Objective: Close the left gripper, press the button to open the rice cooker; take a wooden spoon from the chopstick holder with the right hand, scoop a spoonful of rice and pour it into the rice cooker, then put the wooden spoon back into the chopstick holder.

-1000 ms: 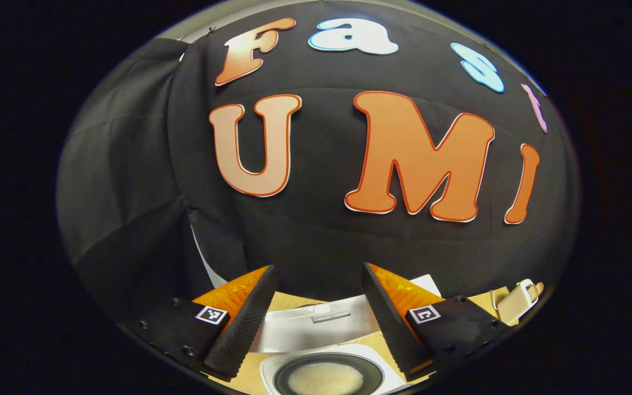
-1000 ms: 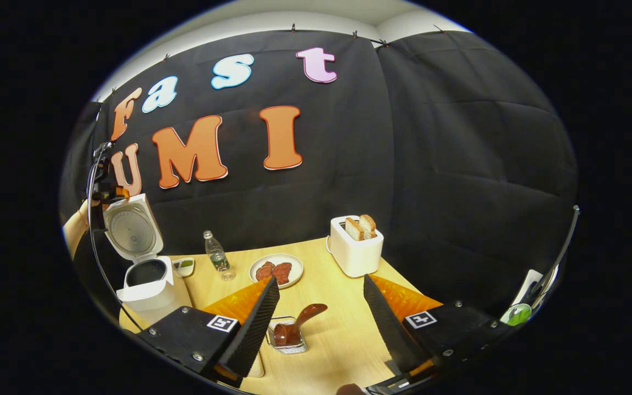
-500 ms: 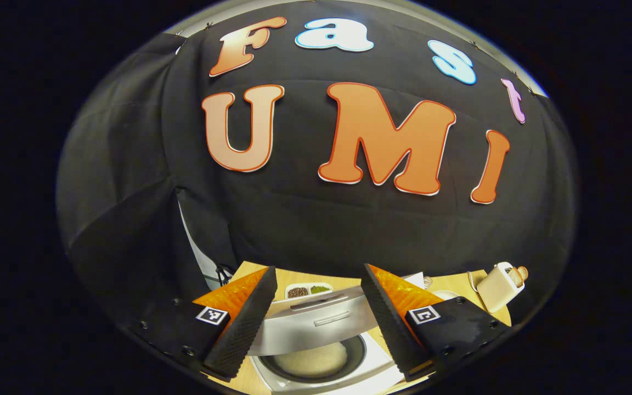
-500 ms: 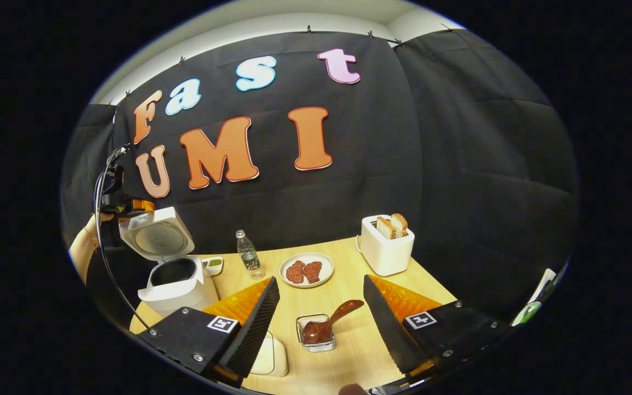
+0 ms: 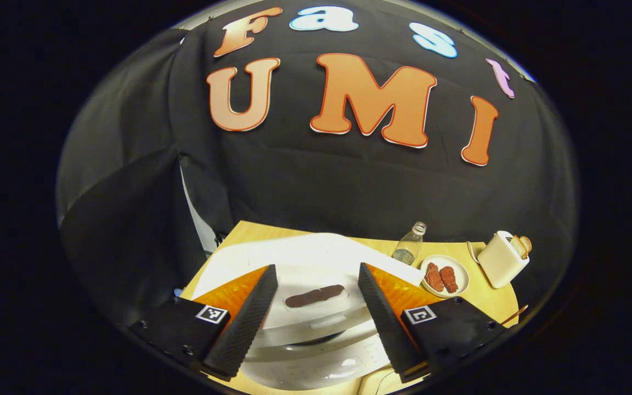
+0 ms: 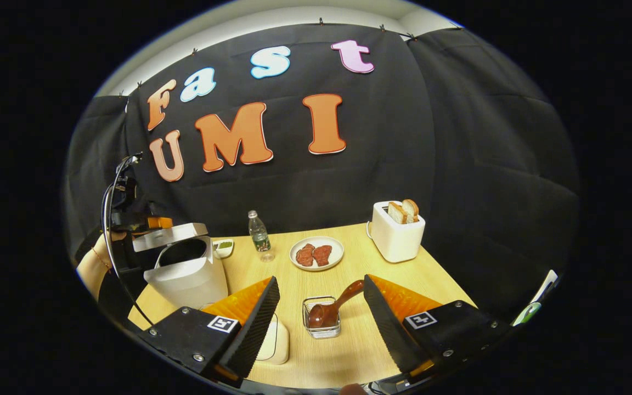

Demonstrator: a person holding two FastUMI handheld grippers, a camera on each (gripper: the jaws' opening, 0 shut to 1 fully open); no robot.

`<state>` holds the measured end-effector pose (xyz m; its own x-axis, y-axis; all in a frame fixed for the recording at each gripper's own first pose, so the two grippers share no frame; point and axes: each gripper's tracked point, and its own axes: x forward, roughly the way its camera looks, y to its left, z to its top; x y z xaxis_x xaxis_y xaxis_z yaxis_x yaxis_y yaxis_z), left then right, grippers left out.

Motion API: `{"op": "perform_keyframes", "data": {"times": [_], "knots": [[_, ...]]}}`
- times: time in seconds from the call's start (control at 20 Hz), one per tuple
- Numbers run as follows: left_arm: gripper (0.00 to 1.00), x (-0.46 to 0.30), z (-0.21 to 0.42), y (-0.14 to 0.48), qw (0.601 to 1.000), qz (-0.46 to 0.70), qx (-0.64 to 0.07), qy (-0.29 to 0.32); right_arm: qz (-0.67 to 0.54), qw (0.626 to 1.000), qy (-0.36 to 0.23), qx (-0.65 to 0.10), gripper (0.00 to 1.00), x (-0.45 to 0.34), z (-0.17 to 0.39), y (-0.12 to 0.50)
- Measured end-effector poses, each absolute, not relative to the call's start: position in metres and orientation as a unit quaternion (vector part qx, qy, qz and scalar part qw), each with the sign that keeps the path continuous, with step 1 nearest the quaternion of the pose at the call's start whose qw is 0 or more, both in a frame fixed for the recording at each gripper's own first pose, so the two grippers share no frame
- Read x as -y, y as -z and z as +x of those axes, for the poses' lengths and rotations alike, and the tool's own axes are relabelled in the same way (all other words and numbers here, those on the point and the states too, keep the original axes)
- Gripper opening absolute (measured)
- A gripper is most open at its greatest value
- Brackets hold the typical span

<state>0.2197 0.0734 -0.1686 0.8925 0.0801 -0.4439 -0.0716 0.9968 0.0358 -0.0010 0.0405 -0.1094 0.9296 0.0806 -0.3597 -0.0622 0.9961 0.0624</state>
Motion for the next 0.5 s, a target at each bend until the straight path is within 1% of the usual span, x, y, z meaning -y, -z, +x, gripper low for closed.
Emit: {"op": "perform_keyframes", "data": {"times": [0.15, 0.45, 0.5], "knots": [[1.0, -0.076, 0.217, 0.185, 0.973, 0.025, -0.223, -0.053, 0.029, 0.981, -0.037, -0.191, 0.95, -0.036, -0.002, 0.115], [1.0, -0.08, 0.201, 0.222, 0.967, 0.047, -0.239, -0.077, 0.025, 0.977, -0.041, -0.208, 0.95, -0.031, 0.001, 0.127], [1.0, -0.079, 0.207, 0.232, 0.966, 0.047, -0.242, -0.08, 0.026, 0.977, -0.04, -0.209, 0.95, -0.03, 0.002, 0.128]]}}
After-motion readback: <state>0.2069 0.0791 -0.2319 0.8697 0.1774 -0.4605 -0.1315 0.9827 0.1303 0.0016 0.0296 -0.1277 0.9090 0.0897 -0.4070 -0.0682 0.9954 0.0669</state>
